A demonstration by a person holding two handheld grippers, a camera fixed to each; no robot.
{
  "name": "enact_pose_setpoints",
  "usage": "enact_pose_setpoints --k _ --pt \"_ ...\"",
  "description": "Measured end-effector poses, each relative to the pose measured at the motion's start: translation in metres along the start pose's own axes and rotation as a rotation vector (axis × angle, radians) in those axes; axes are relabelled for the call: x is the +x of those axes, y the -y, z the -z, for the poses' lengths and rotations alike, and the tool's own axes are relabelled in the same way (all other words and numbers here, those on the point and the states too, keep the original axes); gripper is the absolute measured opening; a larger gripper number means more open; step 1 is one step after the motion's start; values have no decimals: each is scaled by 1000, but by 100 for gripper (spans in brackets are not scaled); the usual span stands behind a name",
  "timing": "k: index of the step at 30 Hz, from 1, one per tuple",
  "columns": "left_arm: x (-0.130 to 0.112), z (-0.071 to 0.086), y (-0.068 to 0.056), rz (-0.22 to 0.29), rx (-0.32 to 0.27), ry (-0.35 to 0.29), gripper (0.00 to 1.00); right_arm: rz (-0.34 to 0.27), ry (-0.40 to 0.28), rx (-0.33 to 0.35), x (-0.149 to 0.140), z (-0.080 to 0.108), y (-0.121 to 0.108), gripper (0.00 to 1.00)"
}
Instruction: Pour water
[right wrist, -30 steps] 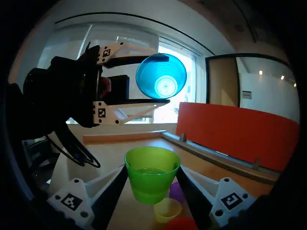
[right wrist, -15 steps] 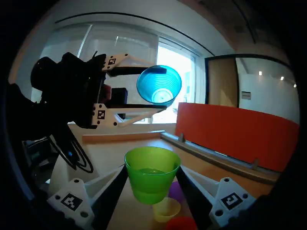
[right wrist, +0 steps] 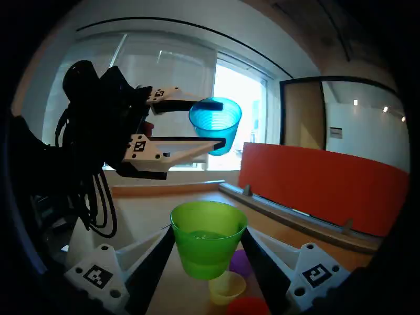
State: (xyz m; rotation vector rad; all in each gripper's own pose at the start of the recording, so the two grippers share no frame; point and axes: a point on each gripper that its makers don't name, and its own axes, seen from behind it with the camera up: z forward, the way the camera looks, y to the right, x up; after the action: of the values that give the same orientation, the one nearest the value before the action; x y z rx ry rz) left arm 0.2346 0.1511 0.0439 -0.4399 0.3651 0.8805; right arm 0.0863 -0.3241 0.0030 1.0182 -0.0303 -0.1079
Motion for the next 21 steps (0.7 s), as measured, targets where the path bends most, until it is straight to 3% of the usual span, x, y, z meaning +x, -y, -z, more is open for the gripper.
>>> enact_pose_setpoints --k 9,21 --pt "-8 6 2 229 -2 17 85 -1 -10 -9 3 3 0 89" --pt "-31 7 3 462 9 82 85 -3 -21 -23 7 8 1 89"
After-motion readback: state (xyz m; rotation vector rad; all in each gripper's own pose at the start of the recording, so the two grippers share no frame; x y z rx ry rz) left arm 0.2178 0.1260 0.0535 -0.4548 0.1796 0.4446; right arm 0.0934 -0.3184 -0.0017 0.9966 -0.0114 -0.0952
